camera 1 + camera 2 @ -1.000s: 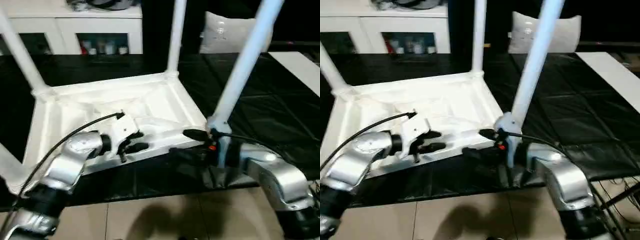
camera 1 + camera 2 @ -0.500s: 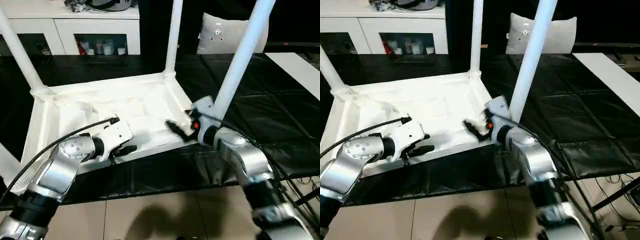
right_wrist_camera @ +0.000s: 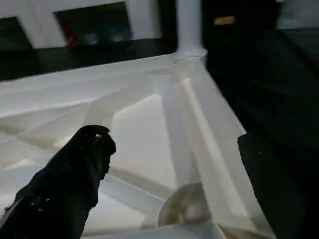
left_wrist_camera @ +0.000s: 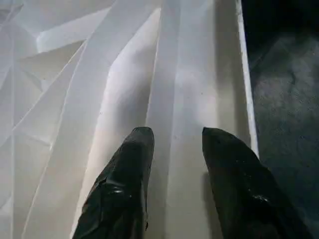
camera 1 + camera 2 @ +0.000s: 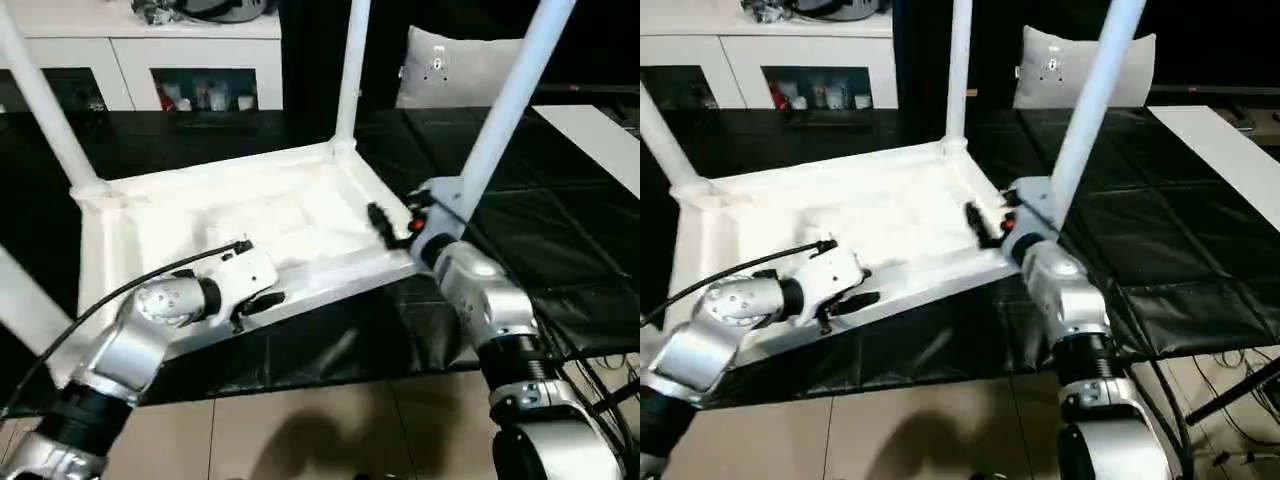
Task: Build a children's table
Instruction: Rotate table base
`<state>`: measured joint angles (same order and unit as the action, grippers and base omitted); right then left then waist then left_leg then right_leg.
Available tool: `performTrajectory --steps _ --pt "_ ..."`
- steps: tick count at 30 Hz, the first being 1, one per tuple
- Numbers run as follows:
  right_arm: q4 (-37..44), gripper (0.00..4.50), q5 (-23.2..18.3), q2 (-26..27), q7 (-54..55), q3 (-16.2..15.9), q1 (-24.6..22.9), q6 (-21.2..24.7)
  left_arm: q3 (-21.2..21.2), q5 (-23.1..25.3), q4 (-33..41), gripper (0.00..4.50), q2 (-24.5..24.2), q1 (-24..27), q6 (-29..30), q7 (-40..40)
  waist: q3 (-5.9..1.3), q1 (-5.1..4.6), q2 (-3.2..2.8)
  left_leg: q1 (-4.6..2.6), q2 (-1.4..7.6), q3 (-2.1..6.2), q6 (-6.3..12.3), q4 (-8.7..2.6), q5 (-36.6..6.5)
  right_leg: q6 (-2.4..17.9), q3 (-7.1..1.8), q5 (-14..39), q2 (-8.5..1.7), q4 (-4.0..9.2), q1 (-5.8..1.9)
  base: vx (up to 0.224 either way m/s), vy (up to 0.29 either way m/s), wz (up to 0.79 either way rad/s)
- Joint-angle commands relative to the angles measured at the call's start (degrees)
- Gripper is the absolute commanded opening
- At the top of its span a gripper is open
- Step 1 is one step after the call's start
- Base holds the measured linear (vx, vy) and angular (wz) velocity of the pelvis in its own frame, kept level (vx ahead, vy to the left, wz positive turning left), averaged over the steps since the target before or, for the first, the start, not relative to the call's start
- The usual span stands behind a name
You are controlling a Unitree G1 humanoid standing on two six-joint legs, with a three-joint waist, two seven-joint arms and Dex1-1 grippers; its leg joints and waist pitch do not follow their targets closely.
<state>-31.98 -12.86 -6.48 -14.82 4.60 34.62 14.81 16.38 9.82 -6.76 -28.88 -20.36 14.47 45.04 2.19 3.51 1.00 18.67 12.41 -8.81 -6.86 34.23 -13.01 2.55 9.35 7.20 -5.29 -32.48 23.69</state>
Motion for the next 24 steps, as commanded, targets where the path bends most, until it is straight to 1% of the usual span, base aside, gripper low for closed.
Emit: performTrajectory --steps 1,3,4,5,6,7,9,10,11,12,13,14,17,19,21,22,24 --pt "-0.8 4.50 0.1 -1.7 1.9 2.9 0.5 -1.0 0.2 2.0 -2.6 1.84 -0.4 -0.8 -0.2 -1.9 -3.41 -0.30 -0.73 0.61 0.52 -0.48 1.30 -4.25 -8.9 4.0 -3.55 23.3 -3.18 3.75 -3.67 0.000 0.000 0.00" --pt "-0.8 4.50 0.0 -2.1 2.7 3.5 0.3 -1.4 0.8 2.8 -4.2 1.84 -0.2 -1.6 -1.2 -2.9 -3.49 -0.37 -0.62 0.66 0.37 -0.51 1.61 -4.15 -8.3 3.5 -3.53 23.3 -3.09 3.73 -3.66 0.000 0.000 0.00" --pt "-0.9 4.50 0.1 -2.4 2.8 3.8 0.2 -1.6 1.1 3.1 -5.1 1.84 -0.1 -2.0 -1.8 -3.4 -3.55 -0.32 -0.66 0.62 0.35 -0.52 1.65 -4.11 -8.1 3.4 -3.55 23.2 -3.11 3.68 -3.63 0.000 0.000 0.00" --pt "-0.9 4.50 0.2 -3.0 3.3 4.5 -0.2 -2.0 1.5 4.1 -6.9 1.84 0.1 -3.0 -3.0 -4.7 -3.72 -0.08 -0.67 0.63 0.39 -0.51 1.87 -4.03 -7.0 3.8 -3.61 21.9 -3.15 3.48 -3.65 0.000 0.000 0.00" --pt "-0.9 4.50 0.2 -3.0 3.3 4.5 -0.2 -2.0 1.5 4.1 -6.9 1.84 0.1 -3.0 -3.0 -4.7 -3.67 -0.05 -0.62 0.65 0.53 -0.51 1.92 -4.13 -6.9 4.0 -3.65 21.6 -3.11 3.49 -3.56 0.000 0.000 0.00" --pt "-1.0 4.50 0.1 -3.2 3.5 4.9 -0.5 -2.2 1.5 4.6 -7.9 1.84 0.3 -3.4 -3.6 -5.5 -3.64 0.02 -0.61 0.77 0.55 -0.47 1.85 -4.12 -6.8 4.2 -3.63 21.1 -3.12 3.27 -3.63 0.000 0.000 0.00" --pt "-0.8 4.50 0.0 -3.7 4.2 5.5 -1.0 -2.4 1.7 5.4 -9.6 1.84 0.7 -4.3 -4.7 -7.1 -3.64 0.09 -0.57 0.75 0.46 -0.55 1.93 -4.06 -7.1 4.1 -3.62 21.4 -3.10 3.41 -3.62 0.000 0.000 0.00" --pt "-0.4 4.50 -0.1 -4.3 5.0 6.3 -1.7 -2.6 1.9 6.1 -11.5 1.84 1.4 -5.3 -5.9 -8.8 -3.64 0.23 -0.52 0.75 0.41 -0.58 1.94 -4.05 -7.1 3.9 -3.60 21.8 -3.13 3.47 -3.62 0.000 0.000 0.00" --pt "-0.1 4.50 -0.1 -4.6 5.4 6.7 -2.2 -2.7 1.9 6.5 -12.6 1.84 1.9 -6.0 -6.6 -9.9 -3.57 0.47 -0.52 0.64 0.28 -0.66 2.15 -3.99 -7.3 3.3 -3.55 22.9 -3.09 3.84 -3.49 0.000 0.000 0.00" --pt "0.2 4.50 -0.2 -4.9 5.6 7.0 -2.7 -2.6 2.0 6.8 -13.6 1.84 2.3 -6.6 -7.3 -10.9 -3.61 0.50 -0.44 0.66 0.36 -0.65 1.97 -4.00 -7.4 3.1 -3.57 23.1 -3.13 3.72 -3.55 0.000 0.000 0.00" --pt "0.4 4.50 -0.2 -5.2 5.9 7.4 -3.1 -2.6 2.0 7.1 -14.8 1.84 2.9 -7.3 -8.1 -11.7 -3.62 0.68 -0.59 0.53 0.31 -0.70 1.89 -3.98 -7.6 2.8 -3.55 23.8 -3.15 3.89 -3.45 0.000 0.000 0.00" --pt "0.7 4.50 -0.2 -5.4 6.2 7.8 -3.6 -2.7 2.2 7.4 -16.0 1.84 3.4 -8.1 -8.9 -12.6 -3.61 0.80 -0.46 0.60 0.21 -0.66 2.03 -3.97 -7.7 2.2 -3.47 24.4 -3.06 4.12 -3.46 0.000 0.000 0.00" --pt "1.8 4.50 -0.2 -6.3 6.8 8.6 -4.9 -2.6 2.6 8.1 -18.5 1.84 4.1 -9.5 -10.4 -14.4 -3.70 0.95 -0.31 0.69 0.14 -0.62 2.19 -3.94 -7.8 1.5 -3.40 24.9 -3.13 4.19 -3.48 0.000 0.000 0.00" --pt "2.5 4.50 -0.3 -6.9 7.2 9.3 -5.6 -2.4 2.5 8.2 -19.4 1.84 4.7 -10.1 -11.0 -15.6 -3.74 1.02 -0.26 0.71 0.15 -0.58 2.30 -3.94 -7.5 1.4 -3.39 24.8 -3.12 4.17 -3.48 0.000 0.000 0.00" --pt "3.1 4.50 -0.4 -7.3 7.7 9.9 -6.3 -2.3 2.5 8.6 -20.6 1.84 5.1 -10.7 -11.7 -16.8 -3.97 1.21 -0.14 0.96 0.25 -0.55 2.78 -3.85 -5.6 1.8 -3.53 22.3 -3.10 3.71 -3.57 0.000 0.000 0.00" --pt "3.5 4.50 -0.5 -7.5 7.9 10.2 -6.6 -2.2 2.5 9.0 -21.4 1.84 5.3 -11.0 -12.2 -17.6 -3.96 1.20 -0.06 1.02 0.26 -0.57 2.92 -3.84 -5.3 2.0 -3.55 21.8 -3.07 3.63 -3.55 0.000 0.000 0.00" --pt "4.3 4.50 -0.5 -8.0 8.4 10.8 -7.5 -1.9 2.9 10.2 -23.5 1.84 6.0 -11.9 -13.3 -20.1 -3.93 1.36 -0.09 0.98 0.24 -0.61 3.13 -3.80 -4.9 2.2 -3.50 21.6 -3.07 3.61 -3.53 0.000 0.000 0.00"
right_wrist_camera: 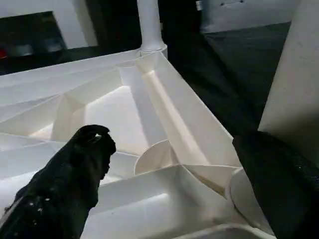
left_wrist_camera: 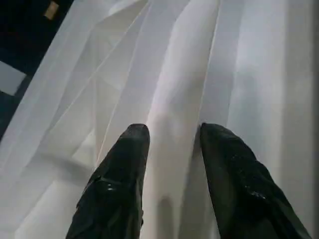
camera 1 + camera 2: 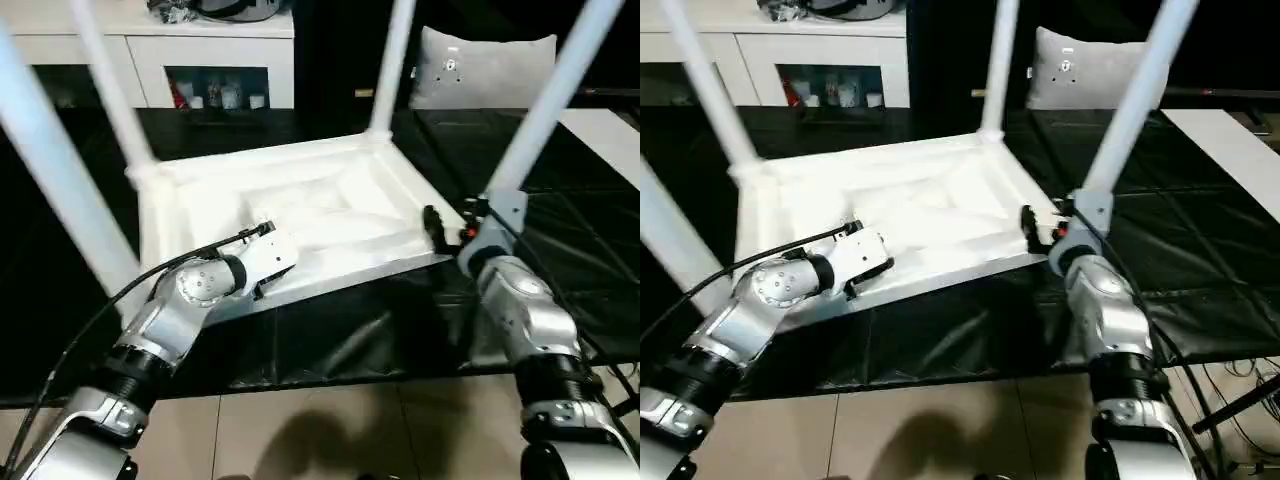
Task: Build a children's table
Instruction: Rotate table base
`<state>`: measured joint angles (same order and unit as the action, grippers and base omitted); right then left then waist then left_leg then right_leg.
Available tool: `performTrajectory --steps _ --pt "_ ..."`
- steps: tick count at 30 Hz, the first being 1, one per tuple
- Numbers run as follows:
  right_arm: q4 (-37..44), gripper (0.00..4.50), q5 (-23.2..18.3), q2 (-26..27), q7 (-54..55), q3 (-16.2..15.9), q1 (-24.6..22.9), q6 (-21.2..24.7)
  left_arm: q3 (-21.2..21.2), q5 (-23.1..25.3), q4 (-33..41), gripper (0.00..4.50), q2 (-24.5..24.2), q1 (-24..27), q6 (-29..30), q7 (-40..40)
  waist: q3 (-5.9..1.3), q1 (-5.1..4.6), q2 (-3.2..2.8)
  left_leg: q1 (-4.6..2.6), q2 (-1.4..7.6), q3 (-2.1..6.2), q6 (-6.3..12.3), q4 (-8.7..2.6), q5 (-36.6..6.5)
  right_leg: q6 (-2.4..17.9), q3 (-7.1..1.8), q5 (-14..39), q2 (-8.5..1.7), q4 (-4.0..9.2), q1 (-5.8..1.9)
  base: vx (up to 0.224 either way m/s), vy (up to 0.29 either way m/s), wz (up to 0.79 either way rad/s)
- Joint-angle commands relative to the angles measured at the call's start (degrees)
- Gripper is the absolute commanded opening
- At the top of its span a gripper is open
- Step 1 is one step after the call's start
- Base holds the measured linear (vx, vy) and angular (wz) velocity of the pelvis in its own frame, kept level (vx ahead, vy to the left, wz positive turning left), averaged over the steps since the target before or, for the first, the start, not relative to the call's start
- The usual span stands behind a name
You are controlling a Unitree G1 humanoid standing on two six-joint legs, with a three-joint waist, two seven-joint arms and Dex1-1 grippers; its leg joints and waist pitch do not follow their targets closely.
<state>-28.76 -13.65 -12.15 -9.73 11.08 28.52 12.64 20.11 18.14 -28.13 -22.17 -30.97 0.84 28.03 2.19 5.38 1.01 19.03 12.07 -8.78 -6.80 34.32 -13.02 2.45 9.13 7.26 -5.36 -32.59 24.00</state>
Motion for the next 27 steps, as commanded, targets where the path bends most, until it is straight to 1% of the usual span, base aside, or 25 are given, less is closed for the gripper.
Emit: performTrajectory --steps 1,2,4,7,8,9,11,12,13,14,15,16,17,18,19,20,21,22,23,24,25,26,27 --pt "1.2 4.50 0.2 -2.3 3.4 4.3 -1.5 0.3 -0.8 2.0 -2.5 1.84 -0.6 -1.5 0.1 -3.5 -3.93 -0.51 -0.20 0.63 0.54 -0.69 3.16 -3.86 -4.9 2.2 -3.29 21.5 -2.96 3.75 -3.84 0.000 0.000 0.00" --pt "1.6 4.50 0.2 -2.4 3.4 4.3 -1.8 0.4 -0.9 2.2 -3.3 1.84 -0.2 -1.9 -0.4 -4.5 -3.93 -0.52 -0.11 0.77 0.49 -0.64 3.26 -3.88 -4.7 2.1 -3.26 21.4 -2.96 3.77 -3.93 0.000 0.000 0.00" --pt "1.8 4.50 0.2 -2.4 3.4 4.3 -1.9 0.5 -0.9 2.4 -3.7 1.84 0.0 -2.1 -0.7 -5.3 -3.92 -0.57 -0.01 0.81 0.44 -0.63 3.32 -3.86 -5.0 1.8 -3.19 21.9 -2.95 3.81 -3.97 0.000 0.000 0.00" --pt "2.4 4.50 0.3 -2.3 3.3 3.9 -2.2 0.8 -1.0 2.8 -4.3 1.84 0.4 -2.5 -1.3 -6.9 -3.88 -0.59 0.00 0.76 0.34 -0.67 3.39 -3.81 -5.4 1.4 -3.10 23.3 -3.02 4.09 -3.89 0.000 0.000 0.00" --pt "3.5 4.50 0.4 -2.0 3.1 3.2 -2.7 1.2 -2.2 2.2 -4.7 1.84 1.2 -2.6 -2.0 -9.2 -3.86 -0.53 -0.25 0.78 0.30 -0.62 3.39 -3.81 -5.5 1.3 -3.04 23.5 -3.00 4.11 -3.87 0.000 0.000 0.00" --pt "3.6 4.50 0.4 -1.9 3.1 3.1 -2.7 1.3 -2.4 2.1 -4.7 1.84 1.4 -2.6 -2.1 -9.5 -3.89 -0.58 -0.13 0.77 0.32 -0.66 3.44 -3.80 -5.5 1.2 -3.03 23.4 -2.96 4.21 -3.87 0.000 0.000 0.00" --pt "5.1 4.50 0.5 -1.5 2.8 2.1 -3.4 1.7 -4.8 -0.6 -3.3 1.84 2.9 -1.5 -2.7 -10.4 -3.93 -0.61 -0.04 1.00 0.27 -0.63 3.59 -3.72 -5.2 1.2 -2.96 22.9 -3.02 4.17 -4.05 0.000 0.000 0.00" --pt "6.2 4.50 0.5 -1.3 2.3 1.4 -3.9 1.9 -6.5 -3.2 -1.3 1.84 4.1 -0.1 -2.7 -10.1 -3.92 -0.56 -0.02 0.92 0.35 -0.60 3.69 -3.77 -5.4 1.5 -2.92 23.3 -3.07 4.20 -3.92 0.000 0.000 0.00" --pt "6.3 4.50 0.5 -1.2 2.2 1.3 -4.0 1.9 -6.7 -3.6 -0.9 1.84 4.3 0.1 -2.7 -10.0 -3.94 -0.47 -0.13 0.97 0.38 -0.54 3.63 -3.76 -5.5 1.7 -2.91 23.2 -3.22 4.10 -4.03 0.000 0.000 0.00" --pt "7.2 4.50 0.4 -0.9 1.5 0.7 -4.3 2.1 -7.9 -6.1 1.5 1.84 5.3 1.6 -2.7 -9.2 -3.88 -0.53 0.17 0.92 0.47 -0.59 3.72 -3.78 -5.9 1.9 -2.87 23.6 -3.21 4.24 -3.89 0.000 0.000 0.00" --pt "8.6 4.50 -0.1 -0.4 0.2 -0.1 -4.8 2.4 -9.6 -9.9 5.7 1.84 6.6 4.2 -2.3 -8.1 -3.94 -0.44 0.07 0.90 0.63 -0.52 3.72 -3.79 -5.9 2.6 -2.94 23.3 -3.44 3.95 -3.93 0.000 0.000 0.00" --pt "9.3 4.50 -0.4 -0.2 -0.3 -0.5 -5.0 2.6 -10.3 -11.5 7.7 1.84 7.1 5.3 -1.8 -7.5 -3.86 -0.53 0.09 0.97 0.65 -0.61 3.96 -3.84 -6.1 2.8 -2.96 23.3 -3.35 4.11 -3.82 0.000 0.000 0.00" --pt "10.7 4.50 -1.2 0.4 -1.6 -1.2 -5.5 3.3 -11.4 -14.7 11.6 1.84 7.7 7.9 0.4 -6.2 -3.87 -0.59 0.03 1.14 0.79 -0.52 3.94 -3.85 -6.2 3.2 -2.98 22.9 -3.40 3.87 -4.01 0.000 0.000 0.00" --pt "11.4 4.50 -1.2 0.4 -2.4 -1.8 -5.8 3.5 -11.7 -15.2 13.1 1.84 7.6 9.1 0.7 -6.0 -3.71 -0.76 0.04 1.17 0.76 -0.60 4.20 -3.89 -6.5 3.2 -2.94 23.3 -3.30 4.05 -3.82 0.000 0.000 0.00" --pt "12.0 4.50 -1.0 0.2 -3.3 -2.8 -6.1 3.6 -12.1 -15.7 14.8 2.03 7.5 10.5 1.2 -6.1 -3.69 -0.73 -0.16 1.05 0.79 -0.61 4.27 -3.92 -6.8 3.1 -2.95 23.6 -3.22 4.17 -3.70 0.000 0.000 0.00" --pt "13.0 4.50 -0.4 -0.1 -4.9 -4.4 -6.8 3.7 -12.8 -16.3 17.3 2.13 7.3 12.7 2.0 -6.3 -3.52 -1.08 0.07 1.20 0.61 -0.70 4.48 -3.92 -7.5 2.2 -2.85 24.5 -2.93 4.46 -3.70 0.000 0.000 0.00" --pt "13.9 4.50 -1.0 -0.1 -6.6 -5.3 -7.3 4.0 -13.6 -17.1 19.5 2.13 7.2 14.8 2.5 -6.3 -3.54 -1.10 0.04 1.07 0.59 -0.68 4.37 -3.88 -7.9 1.9 -2.79 25.2 -2.97 4.51 -3.67 0.000 0.000 0.00" --pt "13.9 4.50 -1.0 -0.1 -6.6 -5.3 -7.3 4.0 -13.6 -17.1 19.5 2.20 7.2 14.8 2.5 -6.3 -3.36 -1.25 -0.03 1.12 0.56 -0.66 4.40 -3.94 -8.7 1.0 -2.72 26.9 -2.96 4.83 -3.65 0.000 0.000 0.00" --pt "15.5 4.50 -1.8 0.0 -8.5 -6.2 -8.2 4.7 -14.8 -18.0 22.5 2.23 7.3 17.4 3.4 -6.7 -3.29 -1.28 -0.23 0.97 0.50 -0.67 4.35 -3.95 -9.4 0.6 -2.63 27.8 -2.87 5.03 -3.49 0.000 0.000 0.00" --pt "16.4 4.50 -1.8 -0.2 -8.8 -6.8 -8.6 5.2 -15.7 -18.2 24.2 2.51 7.4 19.0 3.8 -7.7 -3.19 -1.39 -0.14 0.96 0.46 -0.67 4.24 -3.95 -10.0 -0.2 -2.52 29.0 -2.80 5.37 -3.45 0.000 0.000 0.00" --pt "17.1 4.50 -1.8 -0.3 -9.3 -7.3 -9.0 5.5 -16.6 -18.4 25.8 2.51 7.6 20.5 4.0 -8.6 -3.20 -1.52 -0.20 0.95 0.51 -0.58 4.07 -3.97 -10.3 -0.3 -2.45 29.1 -2.74 5.27 -3.47 0.000 0.000 0.00" --pt "17.7 4.50 -2.2 -0.2 -10.1 -7.6 -9.5 5.7 -17.5 -18.8 27.5 2.59 7.8 22.1 4.0 -9.4 -3.16 -1.81 -0.29 0.95 0.63 -0.47 4.02 -4.06 -11.1 -0.7 -2.34 29.3 -2.72 5.48 -3.50 0.000 0.000 0.00" --pt "18.5 4.50 -2.2 -0.3 -10.8 -7.9 -10.0 6.2 -18.8 -19.6 29.7 2.64 8.2 24.1 4.2 -10.3 -3.09 -1.80 -0.44 0.79 0.57 -0.51 4.11 -4.07 -11.4 -0.9 -2.32 29.6 -2.58 5.74 -3.31 0.000 0.000 0.00"
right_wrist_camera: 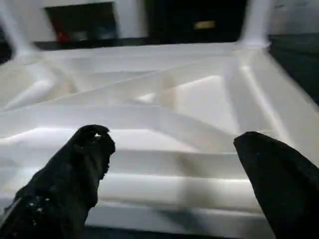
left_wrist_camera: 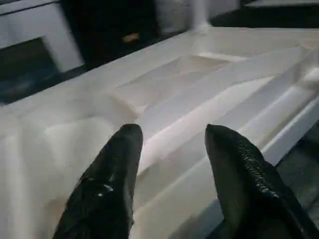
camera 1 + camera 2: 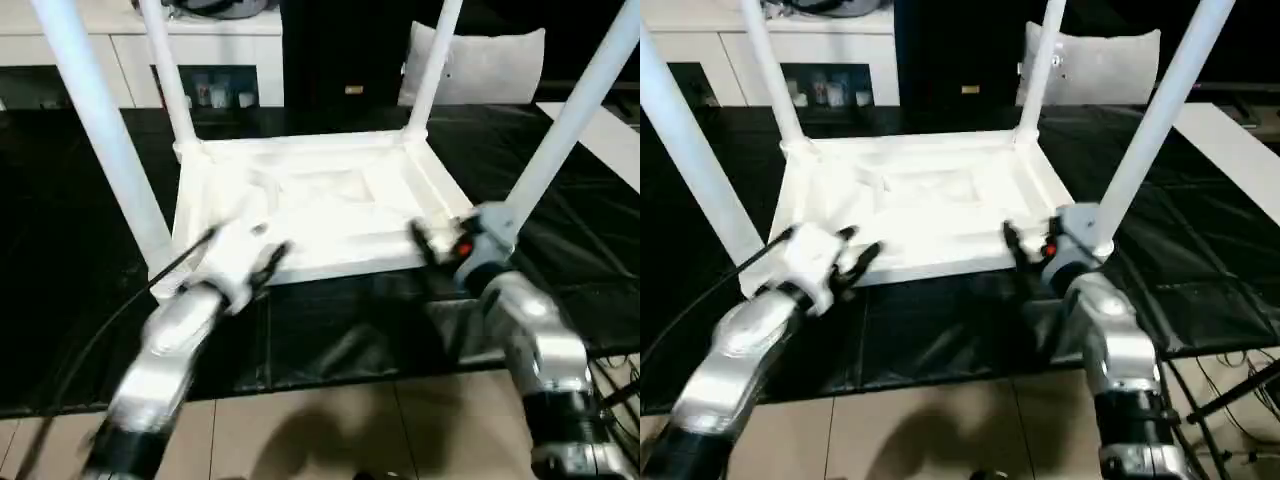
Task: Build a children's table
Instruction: Rotate table base
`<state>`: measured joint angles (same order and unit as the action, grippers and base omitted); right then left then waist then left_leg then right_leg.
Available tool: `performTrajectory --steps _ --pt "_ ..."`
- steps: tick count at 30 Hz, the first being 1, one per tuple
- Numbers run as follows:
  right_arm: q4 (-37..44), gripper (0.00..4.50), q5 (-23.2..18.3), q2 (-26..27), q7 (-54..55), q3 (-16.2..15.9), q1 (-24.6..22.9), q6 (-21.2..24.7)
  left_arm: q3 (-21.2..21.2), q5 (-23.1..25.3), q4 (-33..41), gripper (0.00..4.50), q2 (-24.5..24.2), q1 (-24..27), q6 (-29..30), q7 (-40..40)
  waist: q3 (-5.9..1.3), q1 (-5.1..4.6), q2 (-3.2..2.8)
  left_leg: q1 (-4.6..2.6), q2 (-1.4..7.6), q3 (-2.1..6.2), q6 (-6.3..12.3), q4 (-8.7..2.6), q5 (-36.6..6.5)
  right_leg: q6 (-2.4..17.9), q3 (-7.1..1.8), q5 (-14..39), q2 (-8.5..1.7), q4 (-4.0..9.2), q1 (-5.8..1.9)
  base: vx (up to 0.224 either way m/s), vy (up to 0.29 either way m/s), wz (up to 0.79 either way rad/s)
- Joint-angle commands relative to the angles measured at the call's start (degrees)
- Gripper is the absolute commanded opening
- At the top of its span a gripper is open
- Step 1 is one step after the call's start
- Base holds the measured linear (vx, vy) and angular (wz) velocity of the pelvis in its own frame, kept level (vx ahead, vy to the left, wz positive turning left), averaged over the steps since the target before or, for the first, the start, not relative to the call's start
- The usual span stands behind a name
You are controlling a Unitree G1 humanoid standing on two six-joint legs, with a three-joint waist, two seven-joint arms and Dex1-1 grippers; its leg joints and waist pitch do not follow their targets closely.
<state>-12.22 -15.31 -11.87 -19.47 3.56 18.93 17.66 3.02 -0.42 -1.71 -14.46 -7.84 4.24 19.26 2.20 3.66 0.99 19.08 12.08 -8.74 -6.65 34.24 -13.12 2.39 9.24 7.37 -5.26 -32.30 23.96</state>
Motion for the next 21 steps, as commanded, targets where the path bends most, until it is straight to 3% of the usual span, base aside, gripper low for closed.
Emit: performTrajectory --steps 1,4,7,9,10,12,15,18,21 --pt "2.4 4.50 -0.5 -0.6 -1.4 -0.6 -0.8 1.5 -2.6 -1.4 4.9 2.78 0.8 2.4 0.8 -2.1 -3.09 -0.24 -0.40 0.90 0.64 -0.41 3.96 -4.07 -11.3 -0.6 -2.44 28.7 -2.64 5.30 -3.45 0.000 0.000 0.00" --pt "4.0 4.50 -0.5 -1.0 -3.3 -1.9 -2.0 1.8 -4.5 -2.0 9.9 3.05 1.3 7.1 0.8 -3.9 -3.06 -0.46 -0.36 1.08 0.71 -0.42 4.02 -4.09 -11.6 -0.5 -2.49 28.0 -2.57 5.21 -3.55 0.000 0.000 0.00" --pt "5.4 4.50 -0.2 -1.5 -3.9 -2.8 -3.3 3.1 -4.8 -3.3 15.9 3.16 2.1 12.8 3.9 -4.2 -2.90 -0.48 -0.69 1.10 0.86 -0.31 3.95 -4.24 -12.0 -0.5 -2.57 28.1 -2.55 5.20 -3.54 0.000 0.000 0.00" --pt "6.1 4.50 0.2 -1.9 -3.7 -3.1 -4.2 4.0 -6.0 -4.0 19.2 3.50 3.4 16.5 5.7 -5.7 -2.82 -0.56 -0.62 1.07 0.73 -0.41 3.91 -4.19 -12.3 -0.9 -2.56 28.6 -2.40 5.39 -3.39 0.000 0.000 0.00" --pt "6.1 4.50 0.2 -1.9 -3.7 -3.1 -4.2 4.0 -6.0 -4.0 19.2 3.53 3.4 16.5 5.7 -5.7 -2.76 -0.57 -0.83 1.06 0.72 -0.36 3.83 -4.20 -12.7 -1.0 -2.51 29.0 -2.38 5.42 -3.42 0.000 0.000 0.00" --pt "6.4 4.50 0.2 -2.0 -3.5 -3.0 -4.4 4.3 -6.3 -4.2 19.8 3.63 3.8 17.2 5.8 -6.2 -2.58 -0.68 -0.61 0.74 0.27 -0.43 3.89 -3.94 -14.7 -2.8 -2.09 32.2 -2.15 6.34 -3.08 0.000 0.000 0.00" --pt "7.9 4.50 -0.8 -2.6 -4.9 -2.8 -5.6 6.6 -9.0 -3.8 23.0 3.98 5.6 21.8 5.0 -9.6 -2.36 -0.91 -0.89 0.78 0.22 -0.19 3.83 -3.92 -16.1 -4.5 -1.54 33.5 -2.05 7.00 -3.23 0.000 0.000 0.00" --pt "8.2 4.50 0.8 -3.5 -4.8 -3.5 -6.4 6.1 -10.5 -2.7 24.5 4.18 8.0 24.5 4.5 -13.3 -2.41 -1.59 -1.17 0.83 0.63 0.27 4.03 -4.17 -16.9 -4.1 -1.05 31.9 -2.09 7.12 -3.67 0.000 0.000 0.00" --pt "8.1 4.50 1.5 -4.3 -5.1 -4.1 -6.9 5.7 -12.0 -2.5 24.3 4.27 10.0 26.2 3.8 -15.9 -2.31 -1.96 -0.77 0.97 0.48 0.21 4.14 -4.01 -17.2 -4.6 -0.86 32.3 -2.06 7.46 -3.72 0.000 0.000 0.00"
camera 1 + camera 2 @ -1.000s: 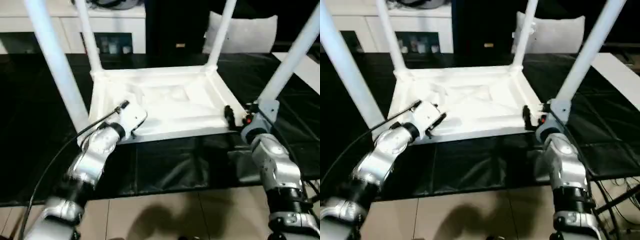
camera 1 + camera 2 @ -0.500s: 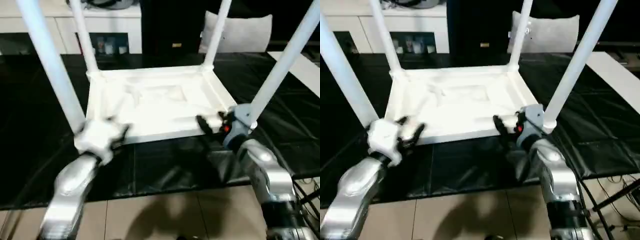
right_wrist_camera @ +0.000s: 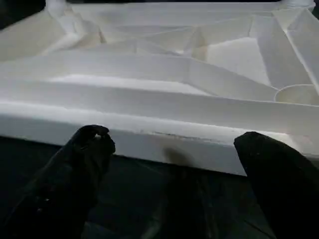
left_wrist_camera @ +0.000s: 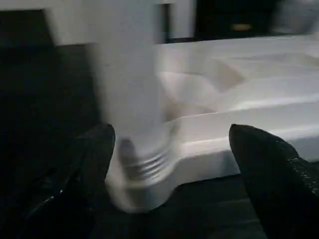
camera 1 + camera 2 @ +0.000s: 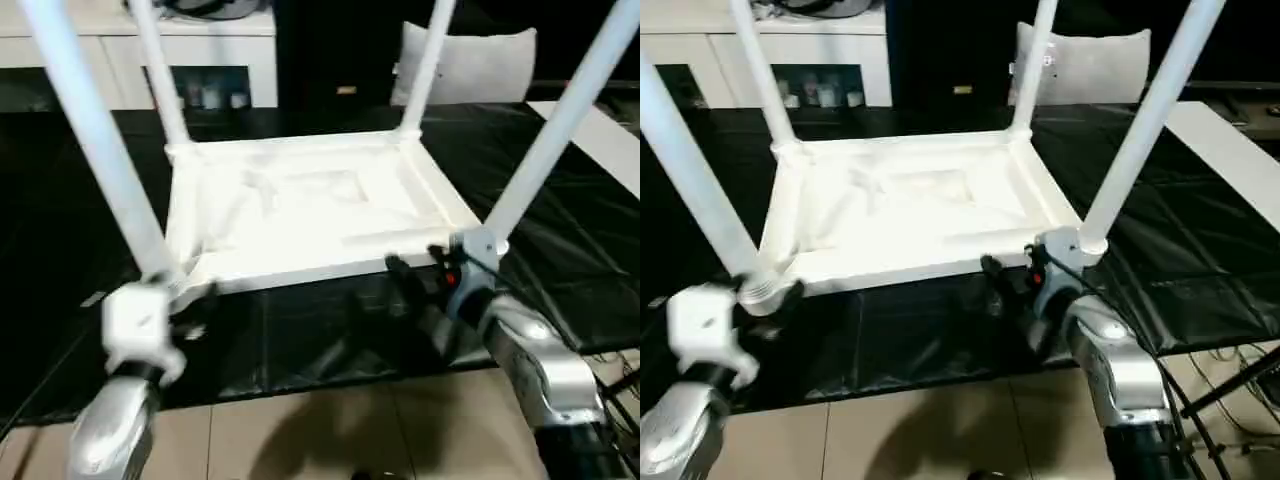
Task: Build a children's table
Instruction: Rotate table base
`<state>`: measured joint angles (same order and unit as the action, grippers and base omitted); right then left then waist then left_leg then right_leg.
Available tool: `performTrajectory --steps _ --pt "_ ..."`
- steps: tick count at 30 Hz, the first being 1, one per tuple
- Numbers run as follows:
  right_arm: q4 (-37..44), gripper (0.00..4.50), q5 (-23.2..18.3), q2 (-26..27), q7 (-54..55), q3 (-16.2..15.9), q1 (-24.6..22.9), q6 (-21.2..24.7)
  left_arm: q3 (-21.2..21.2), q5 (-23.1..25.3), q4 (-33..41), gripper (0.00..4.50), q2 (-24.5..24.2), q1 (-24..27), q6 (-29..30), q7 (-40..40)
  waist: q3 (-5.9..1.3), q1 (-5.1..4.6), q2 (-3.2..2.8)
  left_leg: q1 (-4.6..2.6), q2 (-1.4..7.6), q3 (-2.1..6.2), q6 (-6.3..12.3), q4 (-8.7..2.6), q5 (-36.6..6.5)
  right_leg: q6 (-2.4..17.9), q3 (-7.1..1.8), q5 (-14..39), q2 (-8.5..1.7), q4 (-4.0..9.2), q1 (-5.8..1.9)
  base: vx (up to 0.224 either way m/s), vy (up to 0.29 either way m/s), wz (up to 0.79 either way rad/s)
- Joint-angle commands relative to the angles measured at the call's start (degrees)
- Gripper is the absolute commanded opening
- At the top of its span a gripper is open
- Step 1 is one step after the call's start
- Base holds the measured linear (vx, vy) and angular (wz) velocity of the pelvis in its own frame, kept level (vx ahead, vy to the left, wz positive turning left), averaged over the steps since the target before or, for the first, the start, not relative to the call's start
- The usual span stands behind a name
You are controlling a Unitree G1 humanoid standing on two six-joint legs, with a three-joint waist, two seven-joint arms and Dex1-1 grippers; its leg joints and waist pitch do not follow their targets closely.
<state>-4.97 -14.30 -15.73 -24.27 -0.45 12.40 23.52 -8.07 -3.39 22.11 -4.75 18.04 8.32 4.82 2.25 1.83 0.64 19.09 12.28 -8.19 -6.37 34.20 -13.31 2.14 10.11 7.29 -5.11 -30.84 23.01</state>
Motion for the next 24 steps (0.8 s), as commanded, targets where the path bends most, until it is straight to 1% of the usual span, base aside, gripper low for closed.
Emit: performTrajectory --steps 1,2,3,4,5,6,7,8,9,10,11,12,13,14,15,16,17,18,19,20,21,22,23,24 --pt "0.9 4.50 0.0 -0.3 -0.3 0.1 -0.4 0.2 -1.5 -0.4 -0.5 4.27 0.5 0.4 -0.7 -1.4 -2.44 -0.15 -0.38 0.94 0.15 -0.34 3.93 -3.88 -16.9 -4.4 -1.71 32.6 -2.24 5.93 -2.76 0.000 0.000 0.00" --pt "1.0 4.50 0.1 -0.3 -0.1 0.2 -0.5 0.4 -2.2 -0.6 -2.6 4.27 -0.1 0.1 -1.7 -1.1 -2.40 -0.08 -0.28 0.94 -0.23 -0.37 4.26 -3.75 -16.5 -5.2 -1.61 33.6 -2.20 6.24 -2.62 0.000 0.000 0.00" --pt "1.0 4.50 0.1 -0.3 -0.1 0.2 -0.5 0.4 -2.2 -0.6 -2.6 4.27 -0.1 0.1 -1.7 -1.1 -2.44 -0.12 -0.32 0.92 -0.16 -0.31 4.24 -3.80 -16.5 -5.3 -1.63 33.6 -2.19 6.14 -2.65 0.000 0.000 0.00" --pt "1.1 4.50 0.2 -0.3 0.1 0.2 -0.4 0.6 -3.1 -1.1 -5.2 4.27 -0.8 -0.7 -2.9 -0.6 -2.45 -0.13 -0.19 0.95 -0.07 -0.28 4.25 -3.85 -16.4 -5.4 -1.64 33.4 -2.20 6.14 -2.67 0.000 0.000 0.00" --pt "0.9 4.50 0.6 -0.1 0.6 0.2 -0.3 0.6 -4.2 -1.5 -8.9 4.27 -2.2 -2.4 -4.5 0.2 -2.43 -0.05 -0.07 0.93 -0.21 -0.30 4.36 -3.77 -16.3 -5.6 -1.61 33.4 -2.15 6.22 -2.61 0.000 0.000 0.00" --pt "0.6 4.50 0.9 0.0 0.8 0.1 -0.1 0.6 -5.1 -2.1 -12.0 4.33 -3.3 -4.2 -6.0 1.1 -2.46 0.06 -0.17 0.78 -0.46 -0.27 4.44 -3.77 -16.0 -6.0 -1.61 33.7 -2.08 6.25 -2.50 0.000 0.000 0.00" --pt "0.2 4.50 1.0 0.1 0.6 -0.1 0.1 0.4 -6.2 -3.2 -16.0 4.41 -4.9 -6.8 -7.5 2.6 -2.49 0.13 -0.36 0.70 -0.45 -0.22 4.41 -3.81 -16.0 -5.9 -1.63 33.5 -2.07 6.17 -2.47 0.000 0.000 0.00" --pt "-0.1 4.50 1.1 0.2 1.1 -0.1 0.2 1.2 -6.6 -4.0 -18.8 4.46 -6.0 -9.0 -8.1 4.1 -2.51 0.20 -0.47 0.64 -0.46 -0.15 4.36 -3.87 -15.9 -6.1 -1.62 33.2 -2.10 6.25 -2.56 0.000 0.000 0.00" --pt "-0.2 4.50 1.1 0.2 1.3 0.0 0.3 1.7 -6.7 -4.3 -19.8 4.46 -6.4 -9.9 -8.3 4.7 -2.50 0.28 -0.40 0.78 -0.09 0.11 4.10 -4.18 -15.8 -5.5 -1.78 32.3 -2.38 5.92 -2.81 0.000 0.000 0.00" --pt "-0.2 4.50 1.1 0.3 1.6 0.0 0.3 2.1 -6.8 -4.5 -20.5 4.46 -6.7 -10.4 -8.4 5.2 -2.58 0.26 -0.50 0.54 0.17 0.10 3.81 -4.24 -16.1 -5.0 -1.93 31.7 -2.44 5.75 -2.72 0.000 0.000 0.00" --pt "-0.3 4.50 1.1 0.3 2.0 0.1 0.4 2.7 -6.9 -4.8 -21.7 4.46 -7.1 -11.5 -8.5 5.9 -2.51 0.23 -0.56 0.68 0.43 0.26 3.52 -4.46 -16.3 -4.0 -2.09 30.7 -2.66 5.52 -2.91 0.000 0.000 0.00" --pt "-1.1 4.50 0.9 0.4 1.9 0.1 0.8 3.7 -6.8 -4.2 -26.6 4.46 -9.7 -15.9 -8.3 7.5 -2.74 0.23 -0.21 0.63 0.44 0.14 3.39 -4.41 -15.8 -3.2 -2.37 29.5 -2.79 5.18 -2.89 0.000 0.000 0.00" --pt "-1.1 4.50 0.9 0.4 1.9 0.1 0.8 3.7 -6.8 -4.2 -26.6 4.46 -9.7 -15.9 -8.3 7.5 -2.72 0.38 -0.37 0.51 0.17 0.05 3.57 -4.38 -15.5 -3.2 -2.47 29.8 -2.69 5.21 -2.72 0.000 0.000 0.00" --pt "-1.4 4.50 1.0 0.2 1.4 -0.2 1.0 3.3 -6.8 -3.9 -28.1 4.46 -10.4 -17.5 -8.1 7.7 -2.79 0.39 -0.52 0.63 0.46 0.23 3.46 -4.61 -15.1 -2.2 -2.71 28.5 -2.96 4.70 -2.98 0.000 0.000 0.00" --pt "-2.3 4.50 1.3 0.3 1.7 0.0 1.3 3.2 -6.4 -3.5 -28.5 4.46 -11.6 -20.1 -6.7 7.8 -2.94 0.48 -0.14 0.79 0.68 0.19 3.32 -4.60 -14.1 -1.6 -2.87 27.1 -3.19 4.38 -3.23 0.000 0.000 0.00" --pt "-2.7 4.50 1.3 0.3 1.8 0.1 1.5 3.3 -6.4 -4.0 -28.0 4.46 -11.9 -21.4 -5.4 8.0 -3.02 0.64 0.06 0.59 0.74 0.03 3.19 -4.51 -12.9 -0.6 -3.12 26.3 -3.30 4.03 -3.04 0.000 0.000 0.00" --pt "-3.3 4.50 1.5 0.3 2.1 0.3 1.8 3.5 -6.2 -4.7 -27.6 4.46 -12.5 -23.3 -3.8 8.5 -3.04 0.67 -0.11 0.69 0.82 0.01 3.02 -4.56 -12.3 0.0 -3.28 25.6 -3.41 3.73 -3.14 0.000 0.000 0.00" --pt "-3.4 4.50 1.6 0.3 2.3 0.3 1.9 3.6 -6.1 -4.9 -27.5 4.46 -12.7 -23.9 -3.4 8.8 -3.16 0.81 -0.22 0.63 0.93 -0.07 2.94 -4.49 -10.9 1.1 -3.49 24.0 -3.46 3.48 -3.12 0.000 0.000 0.00" --pt "-3.9 4.50 1.5 0.2 2.4 0.6 2.2 3.8 -5.7 -5.6 -26.4 4.46 -13.5 -25.3 -2.4 10.0 -3.28 0.96 -0.08 0.67 0.94 -0.09 2.93 -4.42 -9.2 2.2 -3.64 21.9 -3.51 2.97 -3.25 0.000 0.000 0.00" --pt "-4.1 4.50 1.6 0.1 2.2 0.7 2.4 4.0 -5.5 -6.6 -26.3 4.46 -14.0 -26.3 -1.7 11.5 -3.36 1.00 -0.09 0.82 1.01 -0.08 2.97 -4.42 -8.2 2.7 -3.74 20.6 -3.51 2.68 -3.38 0.000 0.000 0.00" --pt "-4.4 4.50 1.7 -0.1 2.2 0.8 2.7 4.1 -5.4 -7.5 -26.1 4.46 -14.5 -27.3 -1.3 12.9 -3.50 1.17 0.06 0.89 1.06 -0.21 3.17 -4.28 -6.2 3.9 -3.94 18.0 -3.57 2.16 -3.45 0.000 0.000 0.00" --pt "-4.4 4.50 1.7 -0.1 2.2 0.8 2.7 4.1 -5.4 -7.5 -26.1 4.46 -14.5 -27.3 -1.3 12.9 -3.52 1.33 0.49 0.91 0.99 -0.38 3.49 -4.21 -4.7 4.9 -4.11 16.8 -3.55 1.68 -3.45 0.000 0.000 0.00" --pt "-4.6 4.50 1.7 -0.3 2.2 0.9 2.9 4.2 -5.3 -8.1 -26.6 4.46 -14.8 -28.1 -1.4 13.8 -3.50 1.36 0.34 0.94 0.99 -0.41 3.59 -4.18 -4.2 5.2 -4.21 16.2 -3.51 1.58 -3.44 0.000 0.000 0.00" --pt "-5.6 4.50 1.9 -0.4 2.3 1.2 3.4 4.2 -5.2 -9.1 -27.8 4.46 -15.2 -29.6 -1.2 15.3 -3.48 1.30 0.47 1.05 0.92 -0.57 3.76 -4.11 -3.6 5.4 -4.33 15.8 -3.48 1.46 -3.49 0.000 0.000 0.00"
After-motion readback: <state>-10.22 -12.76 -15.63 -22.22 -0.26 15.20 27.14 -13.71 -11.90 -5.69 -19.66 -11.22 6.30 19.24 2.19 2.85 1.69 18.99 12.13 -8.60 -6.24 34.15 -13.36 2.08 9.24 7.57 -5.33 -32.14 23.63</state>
